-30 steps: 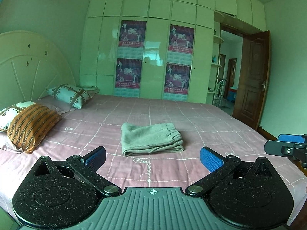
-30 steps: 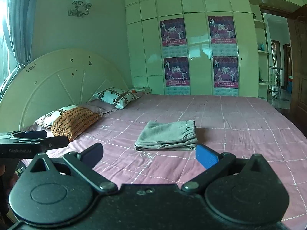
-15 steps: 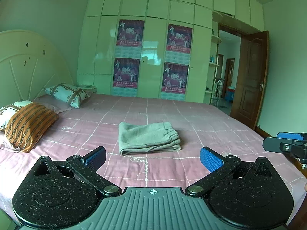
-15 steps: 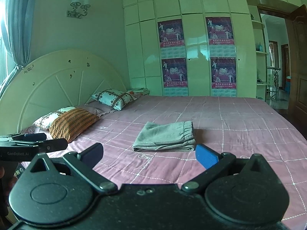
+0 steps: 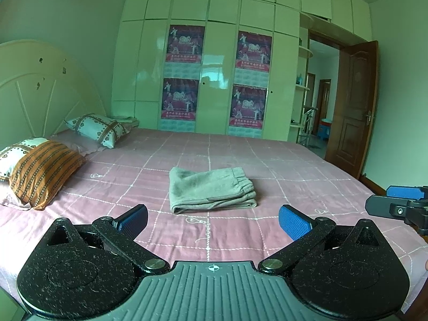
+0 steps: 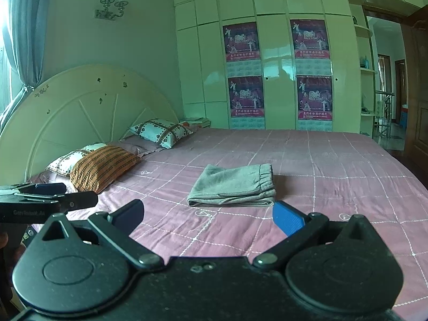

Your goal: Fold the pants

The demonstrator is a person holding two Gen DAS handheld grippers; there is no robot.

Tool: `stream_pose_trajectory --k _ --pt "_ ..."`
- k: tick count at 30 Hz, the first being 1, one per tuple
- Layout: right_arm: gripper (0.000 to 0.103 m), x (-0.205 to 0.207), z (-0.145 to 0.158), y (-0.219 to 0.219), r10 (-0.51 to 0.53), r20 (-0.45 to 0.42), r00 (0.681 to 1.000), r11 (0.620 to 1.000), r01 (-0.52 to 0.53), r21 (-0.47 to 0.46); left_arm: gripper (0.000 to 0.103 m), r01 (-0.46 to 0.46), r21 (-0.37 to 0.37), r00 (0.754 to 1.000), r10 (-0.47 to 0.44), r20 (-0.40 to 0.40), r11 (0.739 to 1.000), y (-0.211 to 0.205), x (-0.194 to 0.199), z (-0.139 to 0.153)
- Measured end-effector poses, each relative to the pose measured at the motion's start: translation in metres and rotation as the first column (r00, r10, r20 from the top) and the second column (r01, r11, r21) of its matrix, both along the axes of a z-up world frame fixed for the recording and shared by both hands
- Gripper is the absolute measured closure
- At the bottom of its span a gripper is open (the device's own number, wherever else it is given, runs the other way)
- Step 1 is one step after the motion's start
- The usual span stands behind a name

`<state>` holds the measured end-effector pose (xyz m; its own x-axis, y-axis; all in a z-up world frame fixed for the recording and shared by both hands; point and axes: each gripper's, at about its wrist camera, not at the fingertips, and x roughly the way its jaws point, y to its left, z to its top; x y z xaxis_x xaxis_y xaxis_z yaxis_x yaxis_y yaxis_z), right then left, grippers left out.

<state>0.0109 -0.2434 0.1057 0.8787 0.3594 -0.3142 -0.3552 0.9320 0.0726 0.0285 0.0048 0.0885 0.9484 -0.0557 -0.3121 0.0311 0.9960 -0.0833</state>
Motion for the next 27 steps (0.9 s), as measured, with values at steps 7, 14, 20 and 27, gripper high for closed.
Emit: stream_pose_trajectory --k 7,14,20,27 --pt "0.006 -0.0005 0.0027 -0.0014 -0.004 0.000 1.000 1.000 0.004 0.008 0.000 -0.002 0.004 1.000 0.002 -0.004 1.000 -0.0003 0.0011 -0.0015" --pt "0.006 -0.0019 0.0051 -0.0024 -0.003 0.009 1.000 1.000 0.003 0.009 0.000 -0.007 0.004 1.000 0.007 0.002 1.000 0.0012 0.0005 -0.0016" --pt "0.006 -0.0018 0.0053 -0.0013 -0.004 0.010 1.000 1.000 0.004 0.007 0.000 0.003 0.003 1.000 -0.003 0.001 1.000 0.0005 0.0012 -0.0025" --pt "0.006 -0.0012 0.0083 -0.0023 -0.009 0.013 1.000 1.000 0.009 0.013 0.000 0.008 0.003 1.000 -0.008 0.000 1.000 0.0002 0.0020 -0.0033"
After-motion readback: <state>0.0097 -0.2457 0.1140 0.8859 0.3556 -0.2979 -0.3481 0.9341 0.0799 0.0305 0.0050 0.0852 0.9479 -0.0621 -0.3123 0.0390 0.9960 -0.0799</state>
